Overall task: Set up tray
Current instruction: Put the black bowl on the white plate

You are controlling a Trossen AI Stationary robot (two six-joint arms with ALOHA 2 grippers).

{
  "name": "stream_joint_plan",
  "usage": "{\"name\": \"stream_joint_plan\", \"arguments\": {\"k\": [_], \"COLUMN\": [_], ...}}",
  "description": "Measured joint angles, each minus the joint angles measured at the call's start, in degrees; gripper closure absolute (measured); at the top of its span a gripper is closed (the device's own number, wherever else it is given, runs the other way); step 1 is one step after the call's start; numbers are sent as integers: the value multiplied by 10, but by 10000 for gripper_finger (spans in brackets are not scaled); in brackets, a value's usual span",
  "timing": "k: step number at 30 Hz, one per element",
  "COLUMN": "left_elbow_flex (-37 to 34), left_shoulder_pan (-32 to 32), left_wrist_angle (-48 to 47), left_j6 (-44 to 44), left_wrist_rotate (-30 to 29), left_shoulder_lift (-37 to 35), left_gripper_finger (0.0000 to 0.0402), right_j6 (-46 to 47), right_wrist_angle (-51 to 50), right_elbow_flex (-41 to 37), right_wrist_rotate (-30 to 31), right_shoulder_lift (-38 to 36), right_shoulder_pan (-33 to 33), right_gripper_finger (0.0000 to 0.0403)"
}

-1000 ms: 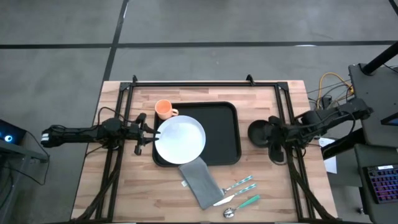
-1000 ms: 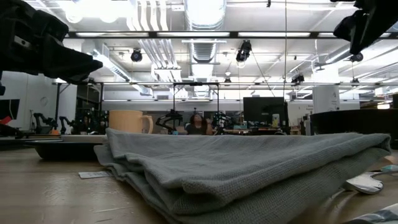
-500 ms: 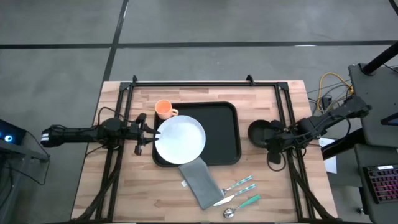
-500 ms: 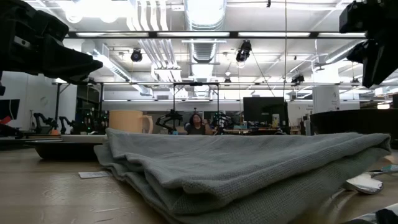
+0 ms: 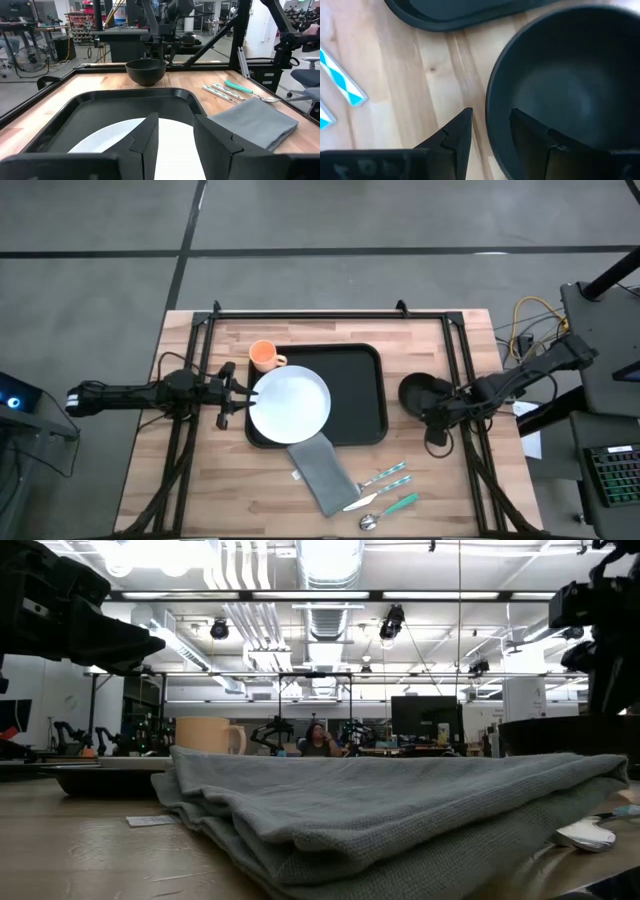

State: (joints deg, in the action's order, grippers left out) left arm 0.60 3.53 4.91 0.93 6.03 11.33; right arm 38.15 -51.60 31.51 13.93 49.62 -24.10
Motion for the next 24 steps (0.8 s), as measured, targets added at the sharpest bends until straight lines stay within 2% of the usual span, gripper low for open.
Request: {"name": "stream_joint_plan", "arguments": {"k": [10,13,19,24], "left_elbow_flex": [0,0,0,0], "left_shoulder_pan": [0,0,0,0], "left_wrist_angle": [0,0,0,0], "left_j6": [0,0,0,0], "left_wrist_rotate": [0,0,0,0], "left_shoulder_lift": [0,0,0,0], "left_gripper_finger": [297,297,297,297], "right_j6": [24,22,19,16], "right_wrist_angle": [20,22,24,25], "right_elbow_flex": [-33,-32,-31,-31], "right_wrist_rotate": [12,12,-1,-2], "right_shoulder_lift": [4,4,4,4], "right_shoulder_pan": [0,0,0,0], "right_gripper_finger": [287,307,383,392]}}
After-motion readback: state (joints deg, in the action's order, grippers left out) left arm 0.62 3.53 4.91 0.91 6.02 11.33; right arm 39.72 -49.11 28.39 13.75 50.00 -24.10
